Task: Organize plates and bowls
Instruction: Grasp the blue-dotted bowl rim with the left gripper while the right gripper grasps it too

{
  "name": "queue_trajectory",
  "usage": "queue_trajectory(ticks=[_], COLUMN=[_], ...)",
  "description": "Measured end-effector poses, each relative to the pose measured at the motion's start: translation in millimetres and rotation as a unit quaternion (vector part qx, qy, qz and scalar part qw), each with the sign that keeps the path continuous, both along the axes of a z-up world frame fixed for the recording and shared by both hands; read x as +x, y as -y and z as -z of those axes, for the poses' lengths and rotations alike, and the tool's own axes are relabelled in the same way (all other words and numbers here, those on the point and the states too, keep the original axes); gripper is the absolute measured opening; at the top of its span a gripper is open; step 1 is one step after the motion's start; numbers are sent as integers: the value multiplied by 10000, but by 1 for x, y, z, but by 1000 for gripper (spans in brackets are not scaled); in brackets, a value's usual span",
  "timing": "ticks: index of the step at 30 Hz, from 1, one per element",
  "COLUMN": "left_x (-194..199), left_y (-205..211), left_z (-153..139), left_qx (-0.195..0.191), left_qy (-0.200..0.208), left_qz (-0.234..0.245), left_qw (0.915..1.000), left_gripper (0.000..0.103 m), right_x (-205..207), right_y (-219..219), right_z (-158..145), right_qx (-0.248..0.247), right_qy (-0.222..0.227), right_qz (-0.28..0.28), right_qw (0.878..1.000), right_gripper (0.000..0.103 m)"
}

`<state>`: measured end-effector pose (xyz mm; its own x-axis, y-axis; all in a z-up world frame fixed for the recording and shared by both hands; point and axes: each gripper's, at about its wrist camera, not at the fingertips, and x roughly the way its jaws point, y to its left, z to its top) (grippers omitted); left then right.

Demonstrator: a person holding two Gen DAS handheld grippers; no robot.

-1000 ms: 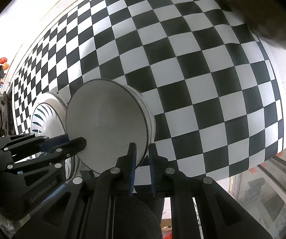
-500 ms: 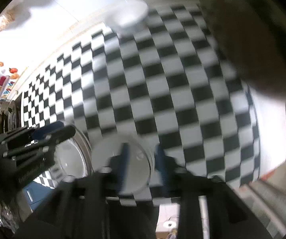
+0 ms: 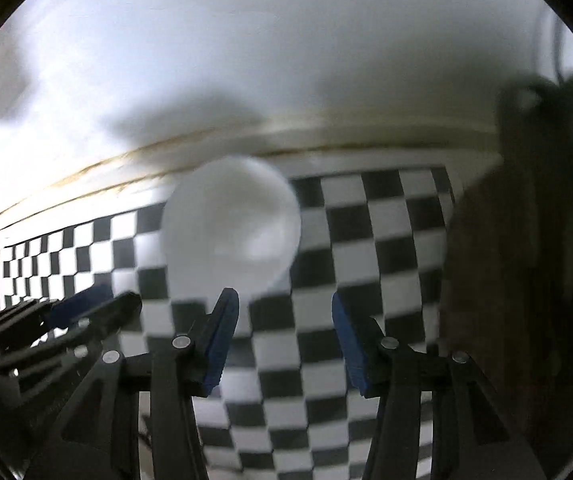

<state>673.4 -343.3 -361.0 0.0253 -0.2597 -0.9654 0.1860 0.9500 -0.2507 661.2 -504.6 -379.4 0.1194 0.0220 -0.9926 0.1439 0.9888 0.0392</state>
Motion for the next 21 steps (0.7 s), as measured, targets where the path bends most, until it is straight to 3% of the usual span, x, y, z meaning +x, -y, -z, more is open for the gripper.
queue_trajectory(ticks=[7, 11, 17, 21], left_x=[28, 31, 35, 38], left_y=[13, 19, 25, 26], left_z=[35, 48, 62, 65], left_qx=[138, 185, 96, 98], left_qy=[-295, -369, -490, -482], left_qz=[183, 294, 360, 376], left_qw=[9993, 9987, 9981, 9981], left_gripper=[27, 26, 14, 13], right_x=[46, 55, 66, 67], right_y=[5, 9, 15, 15], right_z=[43, 66, 90, 105], right_qx=[-90, 62, 139, 314], right_qy=[-349, -535, -793, -991], right_qz=[-65, -21, 51, 82], right_qw=[9993, 9985, 9967, 9946], right_gripper=[38, 33, 23, 14])
